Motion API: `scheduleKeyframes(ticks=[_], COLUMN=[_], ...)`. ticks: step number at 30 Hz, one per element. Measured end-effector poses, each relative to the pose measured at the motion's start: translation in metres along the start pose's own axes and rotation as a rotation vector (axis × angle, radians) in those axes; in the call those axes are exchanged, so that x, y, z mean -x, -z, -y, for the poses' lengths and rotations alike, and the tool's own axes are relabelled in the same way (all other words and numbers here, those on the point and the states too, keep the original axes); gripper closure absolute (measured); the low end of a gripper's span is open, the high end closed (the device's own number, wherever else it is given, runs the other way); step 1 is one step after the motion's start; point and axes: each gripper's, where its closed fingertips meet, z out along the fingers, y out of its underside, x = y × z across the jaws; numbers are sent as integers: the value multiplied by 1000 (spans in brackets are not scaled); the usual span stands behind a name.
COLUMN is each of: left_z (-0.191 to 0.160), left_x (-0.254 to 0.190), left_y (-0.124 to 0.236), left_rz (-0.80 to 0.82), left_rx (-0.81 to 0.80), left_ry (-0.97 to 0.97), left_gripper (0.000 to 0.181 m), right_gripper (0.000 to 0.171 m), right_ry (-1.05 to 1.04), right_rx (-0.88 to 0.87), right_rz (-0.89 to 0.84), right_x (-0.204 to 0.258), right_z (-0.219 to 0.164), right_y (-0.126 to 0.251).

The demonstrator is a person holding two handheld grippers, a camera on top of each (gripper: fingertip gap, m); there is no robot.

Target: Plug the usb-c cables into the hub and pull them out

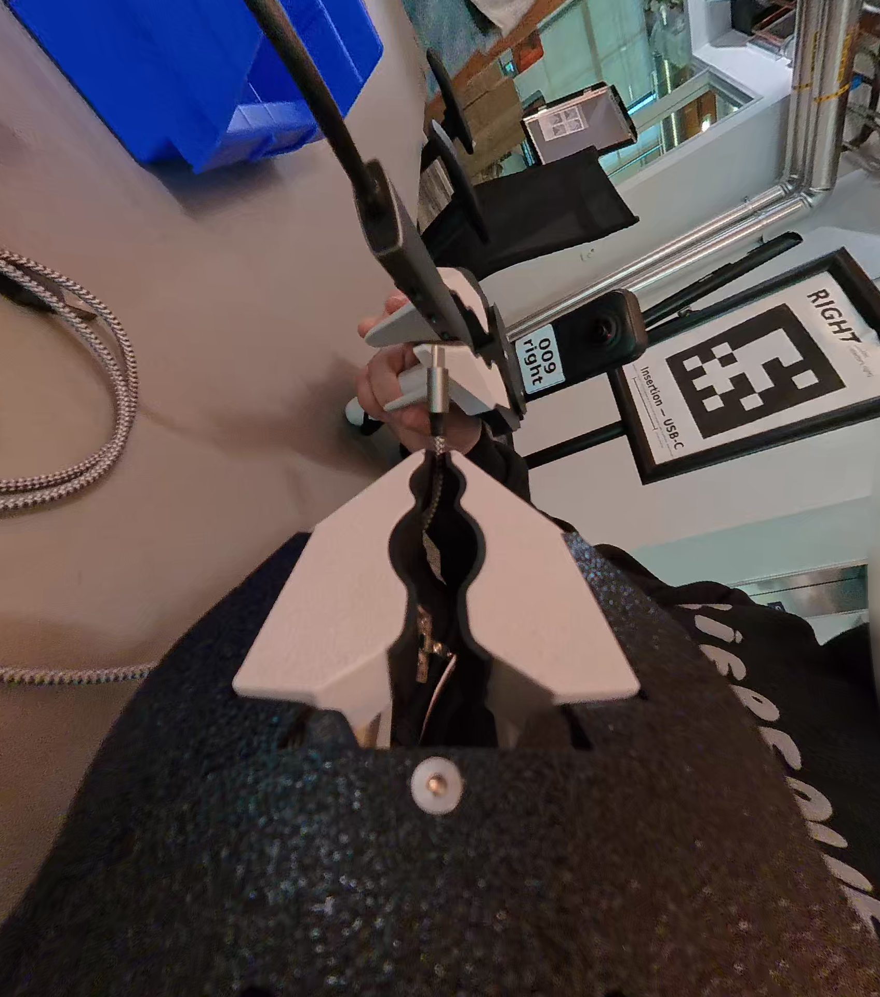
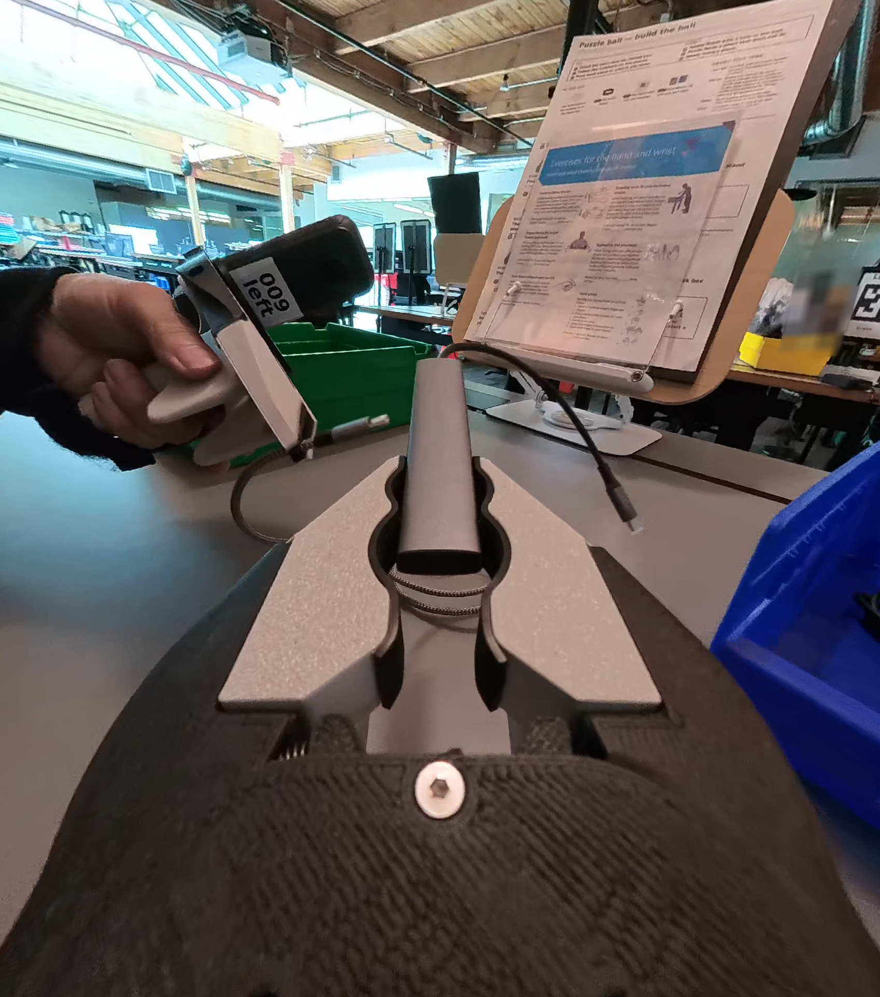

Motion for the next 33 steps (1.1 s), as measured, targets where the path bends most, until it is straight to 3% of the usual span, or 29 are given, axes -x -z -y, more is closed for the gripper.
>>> scheduleKeyframes(ticks=[20, 24, 33], left_z=[0, 12, 37], left_x=[13, 16, 2], left_y=[5, 2, 2], left_rz=[146, 279, 677], left_rx=[22, -59, -306], left_ry=[-88, -277, -945], left_gripper=[181, 181, 165], right_gripper=[149, 149, 149], right_ry=[102, 45, -65], right_rx=[108, 102, 34], right_rz=[33, -49, -191], right_x=[11, 0, -10], right_z=[-12, -13, -1], right_y=[-4, -6, -10])
